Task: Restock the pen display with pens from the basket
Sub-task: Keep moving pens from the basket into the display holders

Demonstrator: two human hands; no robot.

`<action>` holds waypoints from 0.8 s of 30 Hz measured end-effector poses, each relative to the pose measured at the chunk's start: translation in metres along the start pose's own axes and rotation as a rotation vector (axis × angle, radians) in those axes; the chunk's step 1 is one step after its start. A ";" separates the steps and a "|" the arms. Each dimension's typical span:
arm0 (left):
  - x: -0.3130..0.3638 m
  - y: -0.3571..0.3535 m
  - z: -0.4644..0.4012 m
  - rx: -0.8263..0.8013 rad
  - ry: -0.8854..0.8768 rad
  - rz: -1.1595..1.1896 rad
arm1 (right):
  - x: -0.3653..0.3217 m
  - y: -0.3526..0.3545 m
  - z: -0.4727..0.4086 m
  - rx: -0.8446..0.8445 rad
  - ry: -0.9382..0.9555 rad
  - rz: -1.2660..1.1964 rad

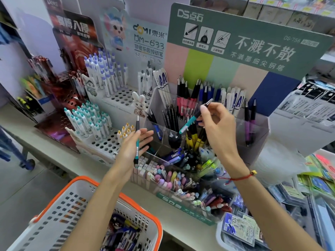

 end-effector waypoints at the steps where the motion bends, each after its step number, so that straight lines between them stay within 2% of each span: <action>1: -0.001 0.003 0.000 0.014 0.009 0.034 | -0.001 0.003 0.000 0.027 0.029 0.012; 5: -0.005 0.003 0.002 0.002 0.042 0.108 | -0.007 0.002 0.001 0.074 0.098 0.000; 9: -0.002 -0.012 0.007 -0.072 0.021 0.070 | -0.011 0.006 0.004 0.150 0.125 -0.026; 15: 0.000 -0.038 0.008 -0.206 -0.016 -0.011 | 0.000 0.048 0.007 0.377 0.115 0.006; 24: -0.028 -0.082 0.010 -0.294 0.084 -0.037 | 0.020 0.118 0.018 0.587 0.126 0.076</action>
Point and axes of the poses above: each hand's wrist, its own z-axis away from the middle knuckle, its own y-axis out of the back of the hand, x = y × z, the point moved 7 cm from there along -z, towards the middle knuckle, and after that the axes turned 7 degrees about z, right-handed, at the moved point
